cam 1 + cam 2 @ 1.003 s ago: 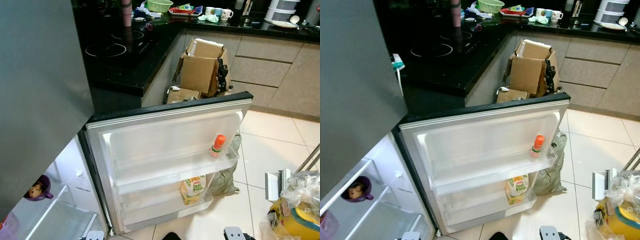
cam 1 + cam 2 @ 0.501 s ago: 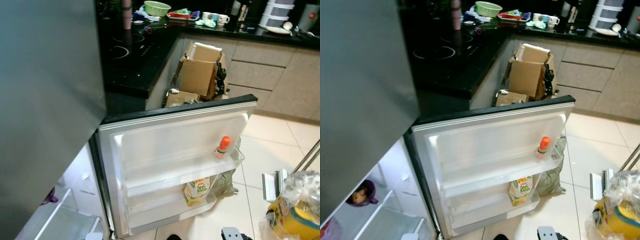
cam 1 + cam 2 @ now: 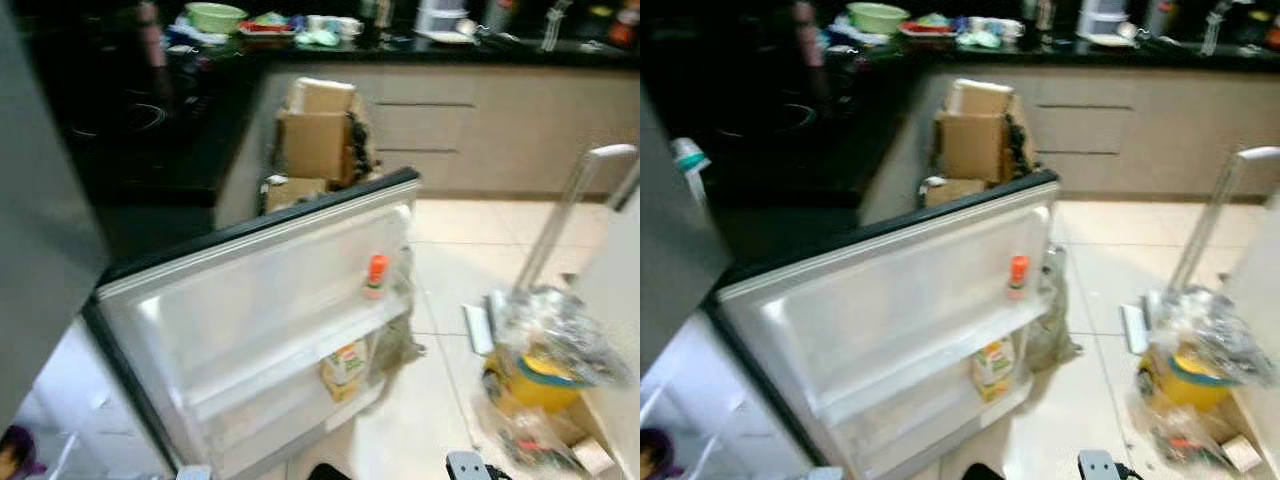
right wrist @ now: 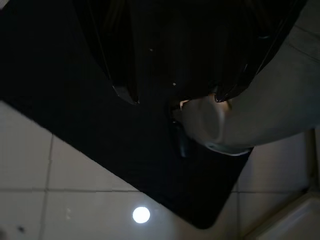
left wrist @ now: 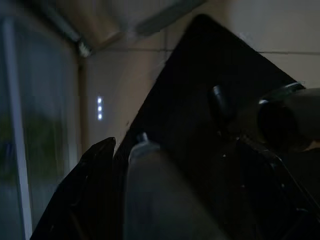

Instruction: Restocking fridge

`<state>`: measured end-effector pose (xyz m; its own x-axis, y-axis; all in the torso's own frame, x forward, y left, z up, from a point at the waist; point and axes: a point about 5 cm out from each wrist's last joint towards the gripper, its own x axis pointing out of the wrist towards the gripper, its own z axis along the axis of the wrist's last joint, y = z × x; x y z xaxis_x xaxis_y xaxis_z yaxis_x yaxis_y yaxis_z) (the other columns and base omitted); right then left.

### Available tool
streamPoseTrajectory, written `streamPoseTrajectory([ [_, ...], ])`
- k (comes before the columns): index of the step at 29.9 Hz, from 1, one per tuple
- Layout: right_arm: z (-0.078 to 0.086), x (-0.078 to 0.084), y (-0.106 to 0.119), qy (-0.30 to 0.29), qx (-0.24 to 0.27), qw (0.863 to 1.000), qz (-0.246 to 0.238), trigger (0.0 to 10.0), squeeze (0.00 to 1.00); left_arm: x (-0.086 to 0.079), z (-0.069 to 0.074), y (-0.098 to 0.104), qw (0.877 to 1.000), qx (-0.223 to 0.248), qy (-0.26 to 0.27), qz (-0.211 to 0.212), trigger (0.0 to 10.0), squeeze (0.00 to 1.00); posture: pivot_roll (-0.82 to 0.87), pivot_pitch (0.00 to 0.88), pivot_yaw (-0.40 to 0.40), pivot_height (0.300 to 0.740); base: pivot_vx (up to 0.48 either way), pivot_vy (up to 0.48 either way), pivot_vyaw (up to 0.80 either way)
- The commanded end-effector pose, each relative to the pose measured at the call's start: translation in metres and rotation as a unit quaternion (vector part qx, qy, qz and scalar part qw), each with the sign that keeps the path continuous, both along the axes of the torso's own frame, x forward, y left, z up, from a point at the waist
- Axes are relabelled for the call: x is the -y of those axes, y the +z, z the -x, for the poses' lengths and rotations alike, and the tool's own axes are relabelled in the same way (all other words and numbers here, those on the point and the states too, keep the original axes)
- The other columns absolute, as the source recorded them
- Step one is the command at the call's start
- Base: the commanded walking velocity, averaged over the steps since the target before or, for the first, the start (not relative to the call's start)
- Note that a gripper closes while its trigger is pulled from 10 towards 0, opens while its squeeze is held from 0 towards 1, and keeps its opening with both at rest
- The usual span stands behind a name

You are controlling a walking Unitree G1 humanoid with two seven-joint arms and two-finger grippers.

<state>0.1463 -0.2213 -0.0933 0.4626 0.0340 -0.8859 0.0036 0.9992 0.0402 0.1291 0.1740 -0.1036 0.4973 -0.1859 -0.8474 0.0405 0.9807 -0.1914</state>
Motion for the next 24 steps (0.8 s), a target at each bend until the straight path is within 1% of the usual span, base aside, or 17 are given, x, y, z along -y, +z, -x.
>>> streamPoseTrajectory([
  [1, 0.004, 0.0013, -0.0012, -0.004, -0.005, 1.0, 0.001, 10.0, 0.0, 0.0004, 0.0038, -0.0014, 1.0, -0.007, -0.003, -0.001, 10.0, 0.0, -0.1, 0.0, 0.004, 0.74, 0.0, 0.0, -0.74],
  [2, 0.004, 0.0013, -0.0012, -0.004, -0.005, 1.0, 0.001, 10.0, 0.0, 0.0004, 0.0038, -0.0014, 1.0, -0.007, -0.003, -0.001, 10.0, 0.0, -0.1, 0.0, 0.004, 0.74, 0.0, 0.0, -0.74],
  [5, 0.0015, -0.0005, -0.0003, -0.002, 0.005, 1.0, -0.006, 10.0, 0.0, 0.0008, 0.0038, -0.0012, 1.0, -0.005, -0.011, 0.001, 10.0, 0.0, -0.1, 0.0, 0.004, 0.74, 0.0, 0.0, 0.0],
  [7, 0.0021, -0.0004, -0.0006, -0.005, 0.004, 1.0, -0.007, 10.0, 0.0, 0.001, 0.0038, -0.0011, 1.0, -0.005, -0.01, 0.005, 10.0, 0.0, -0.11, 0.0, 0.004, 0.74, 0.0, -0.334, 0.0],
  [24, 0.0015, -0.0002, -0.0003, -0.001, 0.004, 1.0, -0.005, 10.0, 0.0, 0.0001, 0.0032, -0.0008, 1.0, -0.005, -0.012, 0.007, 10.0, 0.0, -0.1, 0.0, 0.008, 0.74, 0.0, -0.48, 0.0],
])
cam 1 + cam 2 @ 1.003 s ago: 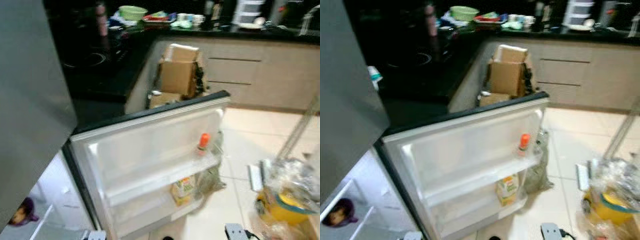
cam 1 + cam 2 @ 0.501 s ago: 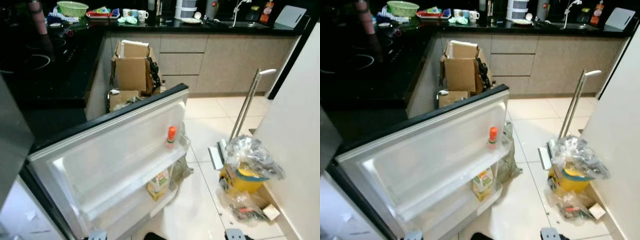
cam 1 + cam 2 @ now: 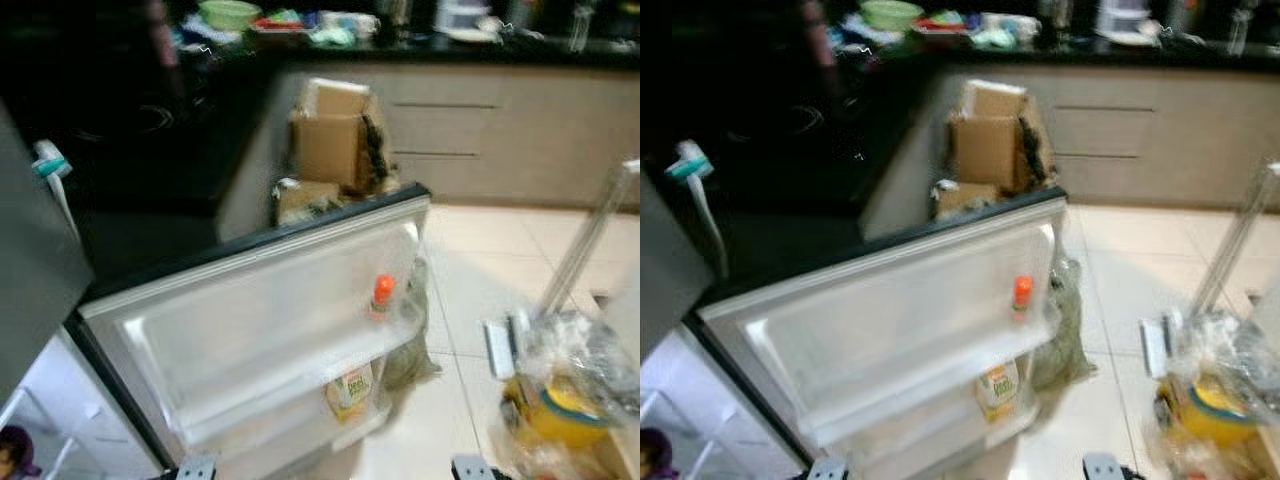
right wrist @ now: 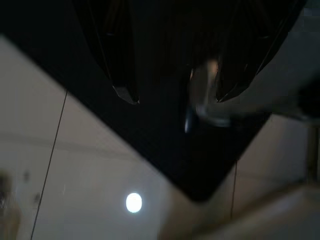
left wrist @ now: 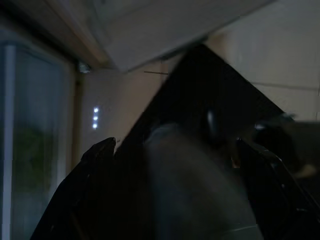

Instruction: Restocking fridge

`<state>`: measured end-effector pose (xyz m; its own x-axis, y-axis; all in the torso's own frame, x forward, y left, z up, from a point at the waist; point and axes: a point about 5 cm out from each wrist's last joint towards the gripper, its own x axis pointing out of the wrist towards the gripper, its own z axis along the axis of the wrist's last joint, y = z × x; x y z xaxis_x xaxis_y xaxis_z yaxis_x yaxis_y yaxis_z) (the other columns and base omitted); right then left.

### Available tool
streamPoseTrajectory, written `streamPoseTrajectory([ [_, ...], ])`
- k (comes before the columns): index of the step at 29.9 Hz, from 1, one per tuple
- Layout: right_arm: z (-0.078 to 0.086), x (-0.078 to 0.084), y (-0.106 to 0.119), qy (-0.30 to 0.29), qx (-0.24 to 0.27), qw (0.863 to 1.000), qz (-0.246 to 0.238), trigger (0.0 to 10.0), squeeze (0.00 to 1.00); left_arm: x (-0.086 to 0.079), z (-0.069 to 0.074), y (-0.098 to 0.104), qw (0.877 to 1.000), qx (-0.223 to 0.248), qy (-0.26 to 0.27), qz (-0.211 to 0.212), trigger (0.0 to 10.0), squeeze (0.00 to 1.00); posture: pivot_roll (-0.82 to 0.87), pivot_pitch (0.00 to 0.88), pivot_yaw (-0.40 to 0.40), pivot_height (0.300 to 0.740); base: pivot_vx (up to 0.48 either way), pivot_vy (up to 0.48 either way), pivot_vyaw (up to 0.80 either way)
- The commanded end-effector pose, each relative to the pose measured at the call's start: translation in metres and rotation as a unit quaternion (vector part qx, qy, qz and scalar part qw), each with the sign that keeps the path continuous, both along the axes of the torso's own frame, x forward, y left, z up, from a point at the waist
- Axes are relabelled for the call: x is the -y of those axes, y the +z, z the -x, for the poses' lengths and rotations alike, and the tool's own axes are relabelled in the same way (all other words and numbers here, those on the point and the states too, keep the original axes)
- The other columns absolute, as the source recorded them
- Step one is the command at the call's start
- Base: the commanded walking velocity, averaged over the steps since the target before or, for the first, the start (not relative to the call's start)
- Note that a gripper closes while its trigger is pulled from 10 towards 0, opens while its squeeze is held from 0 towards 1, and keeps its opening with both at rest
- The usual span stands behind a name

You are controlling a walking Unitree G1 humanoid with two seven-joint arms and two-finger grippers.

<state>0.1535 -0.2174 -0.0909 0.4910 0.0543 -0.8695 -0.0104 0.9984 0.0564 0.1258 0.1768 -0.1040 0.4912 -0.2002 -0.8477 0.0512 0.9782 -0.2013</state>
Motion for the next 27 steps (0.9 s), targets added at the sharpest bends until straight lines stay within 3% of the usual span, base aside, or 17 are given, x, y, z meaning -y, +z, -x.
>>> streamPoseTrajectory([
  [1, 0.0086, 0.0037, -0.0027, -0.007, -0.012, 1.0, 0.003, 10.0, 0.0, 0.0029, -0.0001, -0.0004, 1.0, -0.003, -0.006, 0.002, 10.0, 0.0, -0.1, 0.0, 0.008, 0.74, 0.0, -0.48, 0.0],
  [5, 0.0089, 0.003, -0.0029, -0.007, -0.012, 1.0, 0.002, 10.0, 0.0, 0.0027, -0.0002, -0.0004, 1.0, -0.003, -0.006, 0.001, 10.0, 0.0, -0.1, 0.0, 0.009, 0.74, 0.0, -0.48, 0.0],
  [27, 0.0092, 0.0061, -0.0023, -0.006, -0.013, 1.0, 0.005, 10.0, 0.0, 0.0033, 0.0001, -0.0016, 1.0, -0.013, 0.002, -0.019, 10.0, 0.0, -0.11, 0.0, 0.004, 0.74, 0.0, 0.0, 0.0],
])
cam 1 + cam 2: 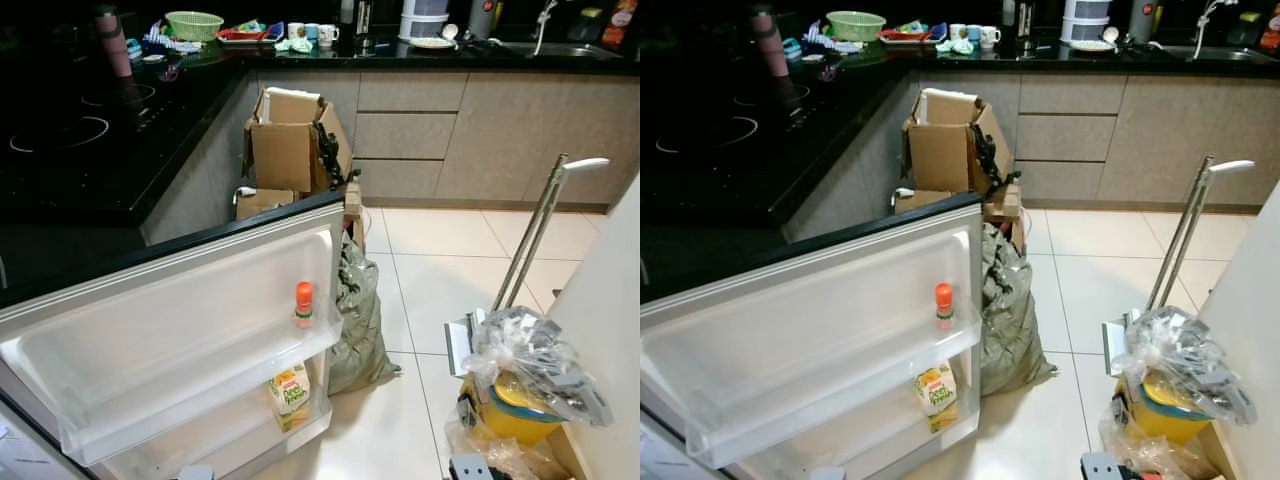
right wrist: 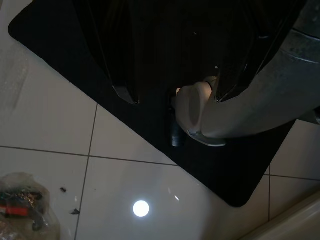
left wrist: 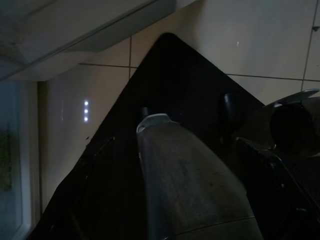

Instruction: Restocking fridge

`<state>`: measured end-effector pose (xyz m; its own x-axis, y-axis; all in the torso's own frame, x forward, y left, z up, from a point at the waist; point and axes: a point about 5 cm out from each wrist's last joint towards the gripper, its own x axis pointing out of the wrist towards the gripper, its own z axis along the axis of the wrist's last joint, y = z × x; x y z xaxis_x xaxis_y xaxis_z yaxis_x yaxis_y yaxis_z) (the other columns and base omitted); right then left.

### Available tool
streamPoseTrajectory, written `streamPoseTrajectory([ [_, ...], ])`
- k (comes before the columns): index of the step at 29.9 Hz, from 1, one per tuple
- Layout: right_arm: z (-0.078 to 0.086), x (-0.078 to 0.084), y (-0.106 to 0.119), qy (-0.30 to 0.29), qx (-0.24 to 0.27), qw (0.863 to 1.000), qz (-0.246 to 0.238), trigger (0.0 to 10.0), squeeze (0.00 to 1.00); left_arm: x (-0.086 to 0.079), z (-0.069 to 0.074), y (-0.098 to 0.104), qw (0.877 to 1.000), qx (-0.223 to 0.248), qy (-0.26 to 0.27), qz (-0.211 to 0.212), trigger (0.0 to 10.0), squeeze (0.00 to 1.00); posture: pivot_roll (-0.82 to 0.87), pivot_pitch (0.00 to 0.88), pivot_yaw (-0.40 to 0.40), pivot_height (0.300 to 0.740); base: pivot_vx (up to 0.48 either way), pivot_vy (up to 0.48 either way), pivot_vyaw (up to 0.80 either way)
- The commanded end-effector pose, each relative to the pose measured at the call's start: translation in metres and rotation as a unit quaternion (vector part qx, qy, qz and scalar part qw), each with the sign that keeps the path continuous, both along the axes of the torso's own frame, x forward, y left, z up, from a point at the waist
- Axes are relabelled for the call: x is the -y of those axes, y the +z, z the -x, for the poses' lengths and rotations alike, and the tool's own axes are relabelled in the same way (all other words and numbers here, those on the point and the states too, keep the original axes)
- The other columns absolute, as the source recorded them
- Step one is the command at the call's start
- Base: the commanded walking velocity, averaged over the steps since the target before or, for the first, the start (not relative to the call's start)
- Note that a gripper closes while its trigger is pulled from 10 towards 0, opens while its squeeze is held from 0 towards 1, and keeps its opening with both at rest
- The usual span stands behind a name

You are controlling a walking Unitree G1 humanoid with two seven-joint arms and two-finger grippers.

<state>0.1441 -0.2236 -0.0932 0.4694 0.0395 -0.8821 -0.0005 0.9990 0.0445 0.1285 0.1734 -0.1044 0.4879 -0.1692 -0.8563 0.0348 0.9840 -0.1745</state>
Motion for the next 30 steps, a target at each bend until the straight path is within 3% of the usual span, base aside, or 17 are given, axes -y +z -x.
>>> streamPoseTrajectory([
  [1, -0.0001, -0.0001, 0.0, -0.001, -0.001, 1.0, 0.0, 10.0, 0.0, 0.0, 0.0029, -0.0013, 1.0, -0.01, -0.005, -0.006, 10.0, 0.0, -0.11, 0.0, 0.003, 0.74, 0.0, 0.0, 0.0],
  [16, 0.0017, 0.0004, -0.0003, 0.004, 0.001, 1.0, -0.003, 10.0, 0.0, 0.001, 0.0054, -0.0016, 1.0, -0.007, -0.011, 0.007, 10.0, 0.0, -0.11, 0.0, 0.003, 0.74, 0.0, 0.0, 0.0],
  [30, 0.0066, -0.0004, -0.0021, 0.004, -0.005, 1.0, -0.005, 10.0, 0.0, 0.002, 0.0092, -0.0024, 1.0, -0.011, -0.015, 0.017, 10.0, 0.0, -0.11, 0.0, 0.009, 0.74, 0.0, -0.466, 0.0],
])
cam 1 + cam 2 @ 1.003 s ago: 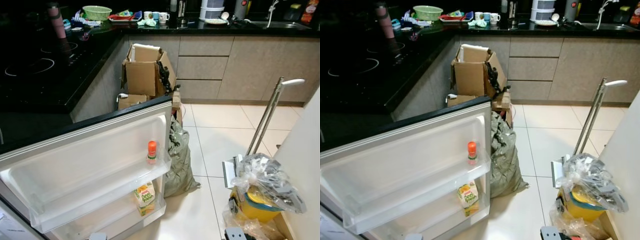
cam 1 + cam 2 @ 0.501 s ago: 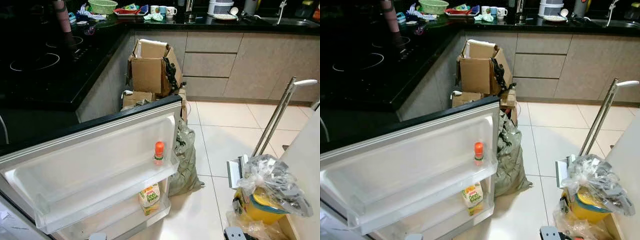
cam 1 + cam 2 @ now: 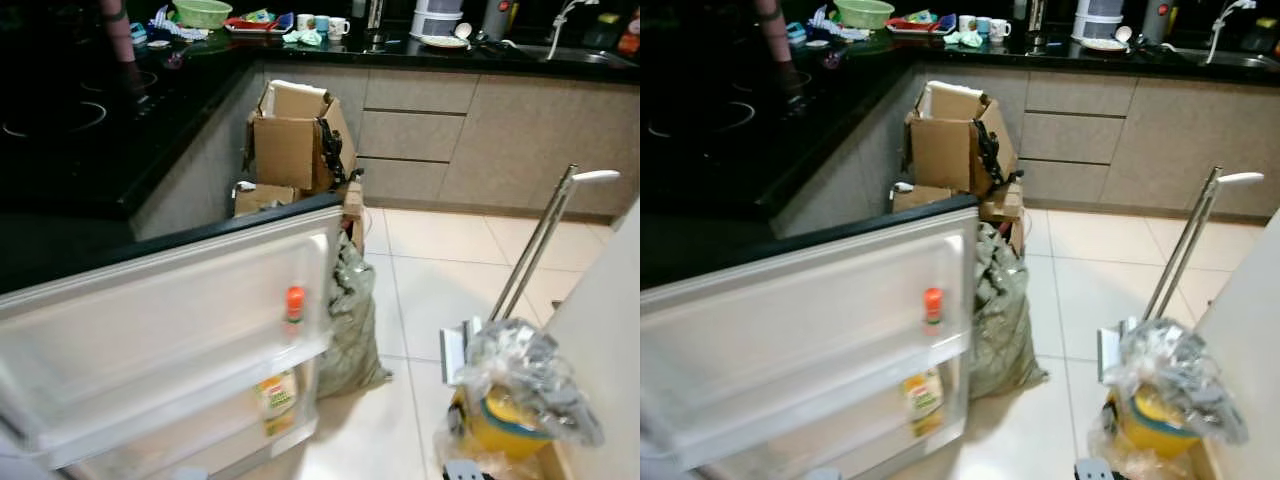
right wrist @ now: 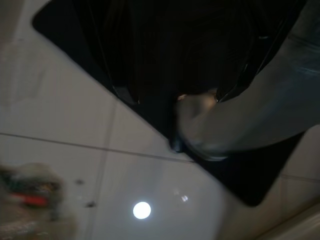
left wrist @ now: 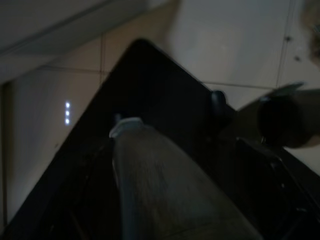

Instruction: Restocking fridge

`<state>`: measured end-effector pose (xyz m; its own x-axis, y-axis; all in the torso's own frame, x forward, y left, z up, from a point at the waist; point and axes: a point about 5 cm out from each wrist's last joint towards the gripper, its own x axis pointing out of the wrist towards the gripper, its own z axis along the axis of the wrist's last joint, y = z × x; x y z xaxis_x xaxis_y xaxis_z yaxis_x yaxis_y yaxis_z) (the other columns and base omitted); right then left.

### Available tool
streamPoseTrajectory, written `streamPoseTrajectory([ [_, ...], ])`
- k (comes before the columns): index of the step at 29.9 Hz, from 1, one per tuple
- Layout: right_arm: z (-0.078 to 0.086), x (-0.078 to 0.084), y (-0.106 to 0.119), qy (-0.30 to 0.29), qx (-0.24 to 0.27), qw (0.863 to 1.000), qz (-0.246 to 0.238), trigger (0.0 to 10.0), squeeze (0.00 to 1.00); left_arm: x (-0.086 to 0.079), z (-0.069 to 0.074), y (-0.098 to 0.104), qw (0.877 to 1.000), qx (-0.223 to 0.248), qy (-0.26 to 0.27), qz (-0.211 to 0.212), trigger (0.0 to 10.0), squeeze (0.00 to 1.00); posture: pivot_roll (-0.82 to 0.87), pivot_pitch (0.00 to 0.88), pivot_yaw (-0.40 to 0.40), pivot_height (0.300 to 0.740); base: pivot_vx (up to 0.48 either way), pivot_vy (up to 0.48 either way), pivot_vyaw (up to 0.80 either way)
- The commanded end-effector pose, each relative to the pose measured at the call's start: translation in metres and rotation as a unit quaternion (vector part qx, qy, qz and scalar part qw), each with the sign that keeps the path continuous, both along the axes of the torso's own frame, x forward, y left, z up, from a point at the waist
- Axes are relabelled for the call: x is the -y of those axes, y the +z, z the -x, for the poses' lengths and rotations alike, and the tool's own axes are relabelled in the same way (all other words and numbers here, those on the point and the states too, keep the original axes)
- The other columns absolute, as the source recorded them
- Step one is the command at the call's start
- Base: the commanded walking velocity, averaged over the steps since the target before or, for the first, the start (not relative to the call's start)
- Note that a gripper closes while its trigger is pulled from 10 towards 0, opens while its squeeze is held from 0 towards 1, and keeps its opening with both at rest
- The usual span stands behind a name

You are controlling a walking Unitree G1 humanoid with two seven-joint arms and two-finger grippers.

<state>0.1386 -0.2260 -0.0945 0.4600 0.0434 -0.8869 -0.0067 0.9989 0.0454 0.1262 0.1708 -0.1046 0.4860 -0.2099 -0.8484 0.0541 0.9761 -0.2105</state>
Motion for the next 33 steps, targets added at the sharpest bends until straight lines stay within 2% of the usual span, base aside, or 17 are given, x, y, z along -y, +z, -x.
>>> streamPoseTrajectory([
  [1, 0.0011, -0.0028, -0.0009, 0.001, 0.0, 1.0, -0.005, 10.0, 0.0, -0.0006, 0.0069, -0.0022, 1.0, -0.012, -0.005, -0.002, 10.0, 0.0, -0.11, 0.0, 0.009, 0.74, 0.0, -0.48, 0.0],
  [17, -0.0026, -0.0023, 0.001, 0.021, 0.004, 1.0, -0.011, 10.0, 0.0, -0.0002, 0.0029, -0.0012, 1.0, -0.01, 0.0, 0.0, 10.0, 0.0, -0.12, 0.0, 0.006, 0.74, 0.0, -0.44, 0.0],
  [25, -0.0026, -0.0017, 0.0016, 0.032, 0.005, 0.999, -0.016, 10.0, 0.0, 0.0003, 0.003, -0.0014, 1.0, -0.011, -0.002, -0.004, 10.0, 0.0, -0.12, 0.0, 0.005, 0.74, 0.0, 0.0, 0.0],
  [33, 0.001, -0.0035, 0.0005, 0.043, 0.001, 0.999, -0.03, 10.0, 0.0, -0.0004, 0.0054, -0.0022, 1.0, -0.014, 0.001, -0.006, 10.0, 0.0, -0.12, 0.0, 0.005, 0.74, 0.0, 0.0, 0.76],
])
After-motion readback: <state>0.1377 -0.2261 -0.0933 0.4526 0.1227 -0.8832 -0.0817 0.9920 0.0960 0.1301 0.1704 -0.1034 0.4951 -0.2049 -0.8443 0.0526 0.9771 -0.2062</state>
